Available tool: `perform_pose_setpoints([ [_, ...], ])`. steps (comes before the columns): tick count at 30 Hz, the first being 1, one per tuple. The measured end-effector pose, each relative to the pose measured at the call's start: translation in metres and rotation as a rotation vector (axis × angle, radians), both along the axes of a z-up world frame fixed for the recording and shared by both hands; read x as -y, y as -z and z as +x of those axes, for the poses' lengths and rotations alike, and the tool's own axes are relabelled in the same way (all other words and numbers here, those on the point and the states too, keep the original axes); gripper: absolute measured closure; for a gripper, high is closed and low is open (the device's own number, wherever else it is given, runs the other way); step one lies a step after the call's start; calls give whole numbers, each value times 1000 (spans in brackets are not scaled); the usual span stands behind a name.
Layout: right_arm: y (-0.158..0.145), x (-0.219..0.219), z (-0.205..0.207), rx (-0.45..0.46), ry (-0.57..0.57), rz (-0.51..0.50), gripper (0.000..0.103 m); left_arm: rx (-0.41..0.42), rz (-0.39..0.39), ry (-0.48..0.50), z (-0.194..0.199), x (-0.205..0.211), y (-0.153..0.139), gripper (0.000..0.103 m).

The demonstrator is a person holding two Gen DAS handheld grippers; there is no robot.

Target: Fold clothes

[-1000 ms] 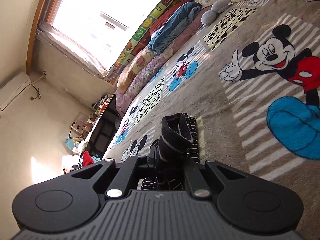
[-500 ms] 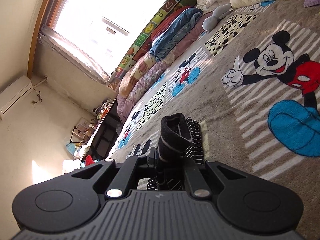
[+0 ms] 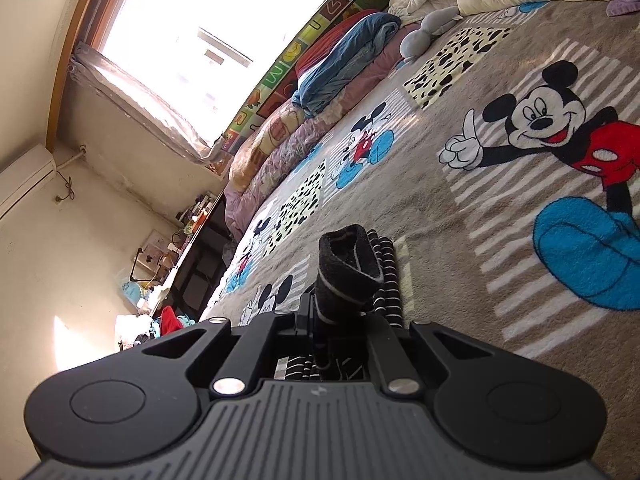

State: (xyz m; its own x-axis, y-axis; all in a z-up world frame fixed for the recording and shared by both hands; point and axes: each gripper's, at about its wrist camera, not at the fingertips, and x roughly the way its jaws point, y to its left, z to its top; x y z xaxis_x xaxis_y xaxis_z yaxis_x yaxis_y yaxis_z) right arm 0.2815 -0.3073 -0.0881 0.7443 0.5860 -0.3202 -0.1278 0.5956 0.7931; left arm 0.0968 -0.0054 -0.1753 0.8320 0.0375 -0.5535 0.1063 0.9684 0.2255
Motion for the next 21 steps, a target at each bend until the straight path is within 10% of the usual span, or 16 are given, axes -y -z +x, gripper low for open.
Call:
perform_pose_setpoints([
  [9, -3, 4, -3, -13, 19, 9, 93, 133, -158, 109, -10, -14, -41, 91],
  [14, -14, 1, -16, 0, 16, -13, 93, -104, -222, 194, 17, -10, -15, 90],
  [21, -19, 8, -16, 38, -2, -120, 93, 148, -336, 192, 19, -23, -55, 90],
])
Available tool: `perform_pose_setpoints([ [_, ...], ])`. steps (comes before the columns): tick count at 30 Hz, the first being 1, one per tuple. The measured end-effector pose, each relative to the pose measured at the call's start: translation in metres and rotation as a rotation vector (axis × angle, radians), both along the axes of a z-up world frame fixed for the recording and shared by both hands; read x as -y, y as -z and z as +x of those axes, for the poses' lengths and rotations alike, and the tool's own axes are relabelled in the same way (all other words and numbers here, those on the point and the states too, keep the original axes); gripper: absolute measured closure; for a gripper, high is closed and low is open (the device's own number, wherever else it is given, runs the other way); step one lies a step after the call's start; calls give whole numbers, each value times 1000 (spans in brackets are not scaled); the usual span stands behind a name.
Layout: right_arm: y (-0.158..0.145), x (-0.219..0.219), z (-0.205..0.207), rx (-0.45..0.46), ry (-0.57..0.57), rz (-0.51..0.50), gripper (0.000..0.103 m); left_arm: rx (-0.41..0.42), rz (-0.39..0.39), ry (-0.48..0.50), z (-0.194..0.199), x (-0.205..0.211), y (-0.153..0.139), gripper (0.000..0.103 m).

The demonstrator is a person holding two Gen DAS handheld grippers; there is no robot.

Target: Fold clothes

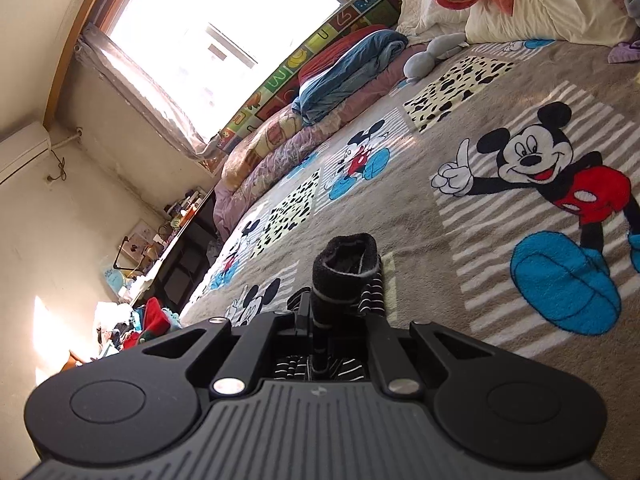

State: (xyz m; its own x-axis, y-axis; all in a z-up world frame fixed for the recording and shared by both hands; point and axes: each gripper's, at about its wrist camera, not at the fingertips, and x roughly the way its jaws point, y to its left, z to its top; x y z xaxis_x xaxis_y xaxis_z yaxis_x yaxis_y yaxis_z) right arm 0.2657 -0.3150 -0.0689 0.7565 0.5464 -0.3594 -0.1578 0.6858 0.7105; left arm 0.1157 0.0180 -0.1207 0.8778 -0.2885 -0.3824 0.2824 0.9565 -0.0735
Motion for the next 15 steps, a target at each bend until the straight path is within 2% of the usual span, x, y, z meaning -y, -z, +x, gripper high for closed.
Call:
perform_pose_setpoints([
  [3, 10, 2, 2, 7, -3, -36, 93, -125, 23, -21, 33, -3, 25, 90],
  [4, 15, 3, 3, 11, -5, -46, 93, -234, 67, -34, 45, -2, 42, 90],
  [6, 29, 6, 6, 4, 0, -68, 94, -203, 61, -39, 40, -1, 48, 90],
  [9, 73, 17, 16, -138, 66, -105, 93, -200, 118, -20, 35, 5, 42, 90],
  [11, 104, 26, 17, -208, 107, -117, 93, -196, 99, -18, 31, 1, 45, 89],
  [13, 125, 32, 13, -218, 124, -63, 93, -197, 90, -16, 29, -2, 39, 89],
  [15, 132, 35, 7, -192, 133, -3, 92, -166, 105, -10, 26, -2, 35, 89],
])
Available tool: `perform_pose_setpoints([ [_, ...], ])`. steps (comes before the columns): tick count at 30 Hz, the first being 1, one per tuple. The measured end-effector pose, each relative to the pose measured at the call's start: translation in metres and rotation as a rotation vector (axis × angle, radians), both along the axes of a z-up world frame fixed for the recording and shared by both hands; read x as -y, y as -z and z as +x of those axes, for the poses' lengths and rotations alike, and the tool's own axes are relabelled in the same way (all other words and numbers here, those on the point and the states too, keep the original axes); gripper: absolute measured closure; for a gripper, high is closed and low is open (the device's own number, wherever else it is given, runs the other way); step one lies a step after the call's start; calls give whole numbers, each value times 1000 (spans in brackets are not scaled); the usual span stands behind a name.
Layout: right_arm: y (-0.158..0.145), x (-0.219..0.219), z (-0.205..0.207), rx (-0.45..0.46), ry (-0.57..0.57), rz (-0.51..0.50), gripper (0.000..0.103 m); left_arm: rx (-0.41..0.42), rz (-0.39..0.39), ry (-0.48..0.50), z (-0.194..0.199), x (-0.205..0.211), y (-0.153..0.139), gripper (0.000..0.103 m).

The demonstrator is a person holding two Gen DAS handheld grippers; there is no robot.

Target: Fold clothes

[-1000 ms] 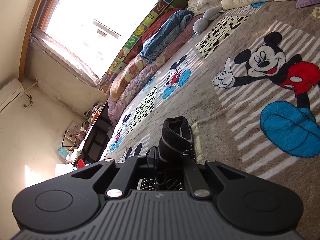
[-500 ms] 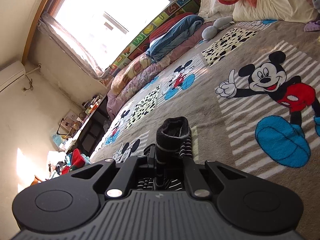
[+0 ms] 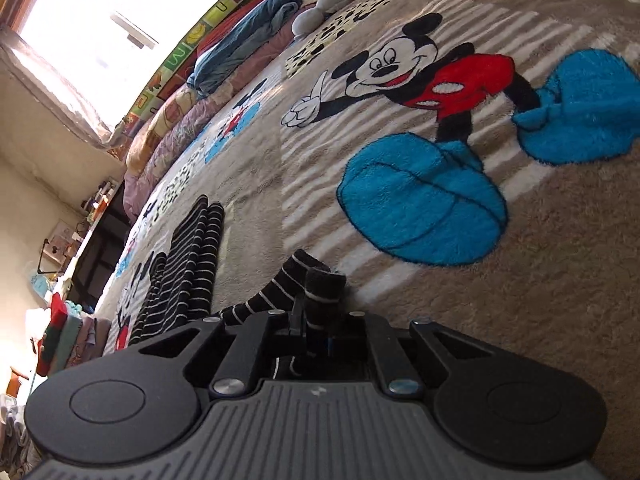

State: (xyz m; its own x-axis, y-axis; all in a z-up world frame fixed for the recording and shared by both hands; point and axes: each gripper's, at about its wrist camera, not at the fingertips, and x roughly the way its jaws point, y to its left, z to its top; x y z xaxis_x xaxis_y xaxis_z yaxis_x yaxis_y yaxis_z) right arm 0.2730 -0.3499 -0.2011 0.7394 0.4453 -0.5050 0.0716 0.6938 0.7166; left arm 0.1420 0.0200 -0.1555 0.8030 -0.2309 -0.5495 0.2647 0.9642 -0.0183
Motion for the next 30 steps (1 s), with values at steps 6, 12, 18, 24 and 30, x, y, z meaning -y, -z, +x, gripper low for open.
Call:
perform_pose_setpoints([
  [6, -8, 5, -6, 17, 8, 102, 96, -15, 28, 48, 2, 1, -3, 81],
  [12, -52, 5, -7, 15, 21, 143, 96, -60, 33, 118, 12, 2, -4, 63],
  [18, -103, -24, 12, 28, -8, 58, 96, -113, 8, 173, 17, -1, -2, 56],
  [24, -134, -71, 45, 13, -30, -30, 96, -131, -46, 203, 17, -9, -4, 56],
  [30, -142, -127, 85, -34, -66, -90, 96, -152, -92, 252, 17, -15, -6, 50],
])
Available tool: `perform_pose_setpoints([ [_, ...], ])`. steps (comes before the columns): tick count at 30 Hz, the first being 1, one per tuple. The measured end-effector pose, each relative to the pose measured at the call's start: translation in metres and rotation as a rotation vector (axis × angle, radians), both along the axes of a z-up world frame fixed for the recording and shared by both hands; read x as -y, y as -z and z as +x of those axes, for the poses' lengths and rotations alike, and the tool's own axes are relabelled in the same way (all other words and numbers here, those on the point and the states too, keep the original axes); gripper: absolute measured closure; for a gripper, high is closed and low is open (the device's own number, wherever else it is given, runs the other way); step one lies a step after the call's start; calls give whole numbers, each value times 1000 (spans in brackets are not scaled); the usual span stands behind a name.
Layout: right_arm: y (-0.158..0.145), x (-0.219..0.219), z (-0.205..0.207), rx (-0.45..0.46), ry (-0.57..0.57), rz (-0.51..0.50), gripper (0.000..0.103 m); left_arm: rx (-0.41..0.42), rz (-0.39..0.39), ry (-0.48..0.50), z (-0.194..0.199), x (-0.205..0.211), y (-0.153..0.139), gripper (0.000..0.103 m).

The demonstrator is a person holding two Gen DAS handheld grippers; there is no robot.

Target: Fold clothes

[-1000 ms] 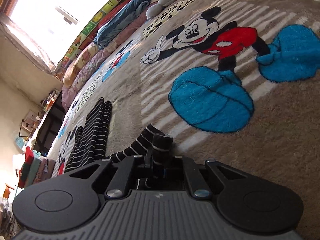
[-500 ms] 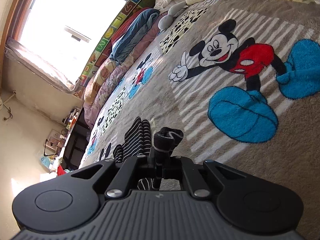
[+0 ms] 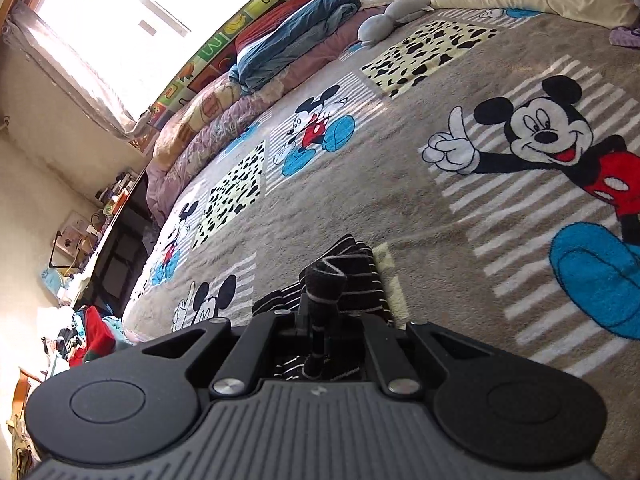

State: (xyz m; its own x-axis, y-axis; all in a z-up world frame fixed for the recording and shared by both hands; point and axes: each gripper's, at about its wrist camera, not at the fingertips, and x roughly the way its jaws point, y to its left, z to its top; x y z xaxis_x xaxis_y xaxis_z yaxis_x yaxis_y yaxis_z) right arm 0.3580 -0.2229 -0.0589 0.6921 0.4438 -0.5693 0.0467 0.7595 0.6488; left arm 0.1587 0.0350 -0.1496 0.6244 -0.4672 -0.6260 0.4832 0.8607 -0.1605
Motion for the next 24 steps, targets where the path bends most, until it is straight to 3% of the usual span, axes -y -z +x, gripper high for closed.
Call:
perform_pose_setpoints([
  [10, -12, -85, 49, 16, -82, -97, 96, -47, -53, 32, 7, -7, 1, 47],
  [16, -3, -120, 75, 3, -127, -167, 96, -144, -225, -7, 20, -29, 5, 47],
  [23, 21, -148, 105, -40, -146, -267, 96, -215, -374, -62, 29, -48, 8, 47],
  [24, 26, -150, 109, -48, -147, -276, 92, -226, -396, -72, 30, -51, 9, 47],
])
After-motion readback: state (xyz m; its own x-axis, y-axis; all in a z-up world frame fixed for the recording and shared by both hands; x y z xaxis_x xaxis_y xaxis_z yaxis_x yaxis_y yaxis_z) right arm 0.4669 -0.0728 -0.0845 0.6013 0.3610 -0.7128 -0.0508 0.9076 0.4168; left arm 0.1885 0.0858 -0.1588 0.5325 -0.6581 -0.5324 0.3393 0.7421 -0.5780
